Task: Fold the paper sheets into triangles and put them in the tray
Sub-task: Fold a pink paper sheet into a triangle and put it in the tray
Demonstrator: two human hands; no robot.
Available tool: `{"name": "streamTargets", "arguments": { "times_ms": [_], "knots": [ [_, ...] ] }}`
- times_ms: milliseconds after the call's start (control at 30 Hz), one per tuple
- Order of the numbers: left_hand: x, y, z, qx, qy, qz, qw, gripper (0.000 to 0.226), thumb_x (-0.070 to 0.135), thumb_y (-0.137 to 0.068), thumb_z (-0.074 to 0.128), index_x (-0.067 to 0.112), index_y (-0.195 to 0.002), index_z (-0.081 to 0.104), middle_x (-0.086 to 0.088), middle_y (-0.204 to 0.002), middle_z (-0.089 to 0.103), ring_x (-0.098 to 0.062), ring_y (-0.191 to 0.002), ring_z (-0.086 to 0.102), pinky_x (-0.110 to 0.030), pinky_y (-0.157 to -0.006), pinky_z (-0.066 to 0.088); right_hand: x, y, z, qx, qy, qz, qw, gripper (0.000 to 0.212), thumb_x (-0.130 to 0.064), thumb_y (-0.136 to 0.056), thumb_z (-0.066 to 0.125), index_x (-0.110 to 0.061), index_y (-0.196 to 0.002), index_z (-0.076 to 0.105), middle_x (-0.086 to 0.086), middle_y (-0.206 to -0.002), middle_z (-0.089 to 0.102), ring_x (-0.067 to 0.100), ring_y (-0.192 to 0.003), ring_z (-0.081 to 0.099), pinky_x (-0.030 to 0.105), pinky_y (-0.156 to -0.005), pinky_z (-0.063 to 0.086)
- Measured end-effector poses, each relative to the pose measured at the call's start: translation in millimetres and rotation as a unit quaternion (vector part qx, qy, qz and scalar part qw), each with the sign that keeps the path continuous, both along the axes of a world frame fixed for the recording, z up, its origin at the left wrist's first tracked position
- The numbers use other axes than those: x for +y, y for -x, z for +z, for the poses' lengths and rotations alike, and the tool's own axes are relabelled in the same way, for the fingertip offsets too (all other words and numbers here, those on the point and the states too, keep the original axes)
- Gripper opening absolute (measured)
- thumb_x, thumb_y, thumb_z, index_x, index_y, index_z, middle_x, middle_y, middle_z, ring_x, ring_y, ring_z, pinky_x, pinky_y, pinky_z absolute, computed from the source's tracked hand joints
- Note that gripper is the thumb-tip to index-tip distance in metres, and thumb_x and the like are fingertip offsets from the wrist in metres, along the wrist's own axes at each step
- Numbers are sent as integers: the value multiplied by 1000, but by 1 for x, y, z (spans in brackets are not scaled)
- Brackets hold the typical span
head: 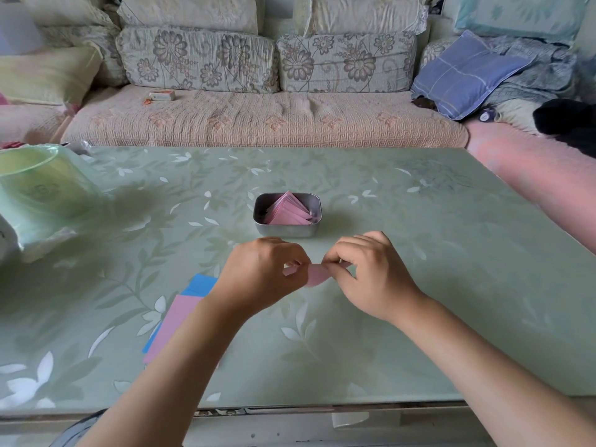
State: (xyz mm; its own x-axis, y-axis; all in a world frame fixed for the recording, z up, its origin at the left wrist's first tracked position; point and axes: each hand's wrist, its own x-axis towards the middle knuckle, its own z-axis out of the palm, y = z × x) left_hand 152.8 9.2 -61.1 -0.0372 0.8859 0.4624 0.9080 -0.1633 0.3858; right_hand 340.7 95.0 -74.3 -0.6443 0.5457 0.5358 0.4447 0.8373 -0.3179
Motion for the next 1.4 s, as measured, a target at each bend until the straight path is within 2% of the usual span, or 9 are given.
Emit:
{"name": "streamTargets", "arguments": {
  "times_ms": [133, 333, 500, 600, 733, 833, 1033, 1267, 1400],
  "knots": [
    [-1, 17, 1, 4, 24, 28, 999, 9, 25, -75, 73, 33, -78, 75, 12, -69, 68, -9, -65, 62, -22, -54, 47, 4, -4, 4, 16, 2, -11, 1000, 12, -17, -84, 68, -21, -73, 66, -14, -74, 65, 8, -67, 60, 43, -81, 43],
    [-1, 38, 4, -8, 35, 45, 998, 10, 25, -75, 75, 34, -79, 76, 20, -67, 68, 19, -60, 52, -9, -57, 40, 9, -11, 4, 34, 11, -23, 999, 12, -18, -84, 71, -21, -74, 65, -14, -74, 66, 7, -67, 61, 42, -84, 43],
    [-3, 48, 5, -11, 40, 102, 994, 10, 23, -78, 73, 33, -78, 74, 15, -69, 70, -4, -67, 65, -20, -60, 49, 12, -14, 4, 37, 15, -36, 999, 12, -18, -84, 71, -22, -74, 64, -13, -73, 64, 8, -66, 61, 42, -83, 43],
    [-3, 36, 6, -3, -16, 101, 995, 10, 23, -82, 70, 33, -84, 74, 11, -78, 70, -14, -74, 65, -30, -61, 52, 10, -13, 2, 26, 7, -28, 999, 13, -16, -84, 71, -22, -74, 65, -12, -73, 64, 10, -65, 60, 43, -81, 43],
    [-3, 6, 3, 24, -63, -6, 998, 14, 34, -84, 69, 27, -94, 76, 14, -88, 72, -13, -85, 66, -30, -63, 53, 3, -7, 1, 12, -16, -9, 1000, 13, -13, -83, 69, -22, -74, 67, -12, -71, 62, 13, -64, 58, 42, -76, 43],
    [1, -6, -6, 62, -60, -39, 996, 7, 32, -84, 72, 27, -86, 76, 11, -75, 71, -17, -72, 64, -28, -57, 48, 1, -3, 1, 13, -14, 8, 1000, 14, -15, -84, 70, -23, -74, 66, -11, -69, 61, 14, -63, 57, 43, -75, 43],
    [3, -2, -7, 48, -54, -10, 997, 8, 24, -81, 73, 28, -73, 74, 9, -62, 64, -17, -62, 59, -27, -48, 43, 1, -4, 3, -9, -16, 1, 1000, 14, -10, -82, 68, -22, -75, 67, -10, -71, 63, 17, -64, 60, 44, -77, 43],
    [6, 19, -7, 36, 11, 77, 996, 8, 30, -85, 68, 35, -81, 74, 7, -77, 63, -18, -70, 60, -29, -56, 47, 11, -10, 2, -4, -21, -66, 998, 18, -9, -84, 70, -20, -72, 61, -10, -68, 61, 17, -62, 59, 44, -79, 44],
    [10, 26, -6, -86, 36, 104, 990, 13, 34, -87, 70, 40, -75, 71, 21, -78, 63, -5, -75, 53, -14, -61, 38, 13, -13, 0, 21, -8, -76, 997, 17, -11, -85, 69, -20, -73, 62, -10, -70, 61, 18, -62, 60, 44, -79, 45]
  ]
}}
